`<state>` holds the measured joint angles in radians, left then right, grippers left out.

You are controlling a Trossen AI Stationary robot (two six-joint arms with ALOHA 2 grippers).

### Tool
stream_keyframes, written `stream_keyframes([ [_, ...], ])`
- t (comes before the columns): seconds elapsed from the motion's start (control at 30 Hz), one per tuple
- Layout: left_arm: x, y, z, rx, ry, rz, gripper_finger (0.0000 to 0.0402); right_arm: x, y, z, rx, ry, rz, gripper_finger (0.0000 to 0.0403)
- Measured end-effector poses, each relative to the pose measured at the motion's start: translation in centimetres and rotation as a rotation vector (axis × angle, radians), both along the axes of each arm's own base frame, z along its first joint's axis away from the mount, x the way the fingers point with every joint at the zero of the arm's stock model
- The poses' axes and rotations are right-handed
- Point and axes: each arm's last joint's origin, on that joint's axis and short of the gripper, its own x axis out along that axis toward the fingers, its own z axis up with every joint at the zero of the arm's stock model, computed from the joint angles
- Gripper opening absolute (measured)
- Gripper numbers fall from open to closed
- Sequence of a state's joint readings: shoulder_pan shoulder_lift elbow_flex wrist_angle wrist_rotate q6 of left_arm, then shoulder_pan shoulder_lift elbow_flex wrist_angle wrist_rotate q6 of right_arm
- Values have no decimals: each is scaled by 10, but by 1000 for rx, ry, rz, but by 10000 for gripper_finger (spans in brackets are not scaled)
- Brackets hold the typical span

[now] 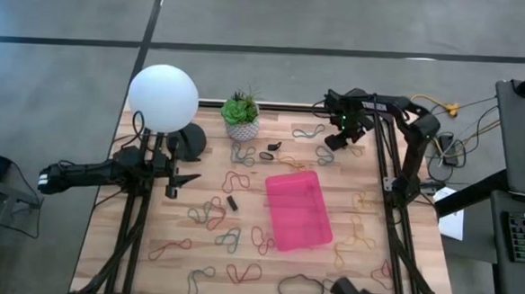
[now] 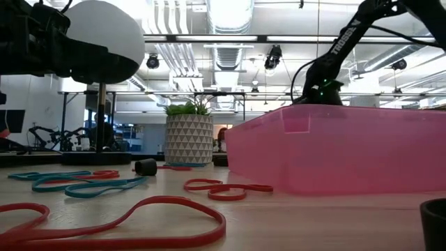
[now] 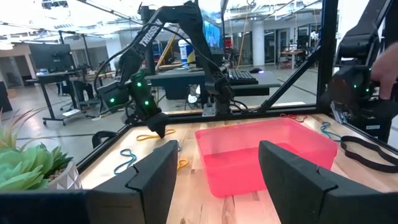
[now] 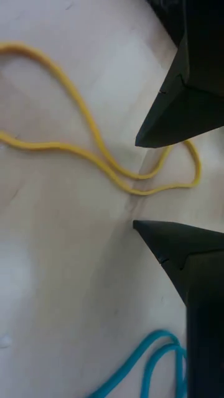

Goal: Pick and place rubber bands into bin
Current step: Put the yellow rubber band into the red bin

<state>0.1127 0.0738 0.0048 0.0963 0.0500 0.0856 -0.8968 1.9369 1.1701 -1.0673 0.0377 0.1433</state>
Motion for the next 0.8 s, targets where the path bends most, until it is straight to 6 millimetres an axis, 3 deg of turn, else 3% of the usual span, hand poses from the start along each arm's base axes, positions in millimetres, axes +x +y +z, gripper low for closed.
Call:
stream_keyframes([
  [0.17, 0, 0, 0, 0, 0, 0, 209, 1, -4, 1, 9, -63, -15, 167],
  [0.57, 0, 0, 0, 0, 0, 0, 209, 0, 4, -6, 59, -76, 23, 34],
  [0.8, 0, 0, 0, 0, 0, 0, 209, 2, 6, -6, 62, -82, 33, 9],
])
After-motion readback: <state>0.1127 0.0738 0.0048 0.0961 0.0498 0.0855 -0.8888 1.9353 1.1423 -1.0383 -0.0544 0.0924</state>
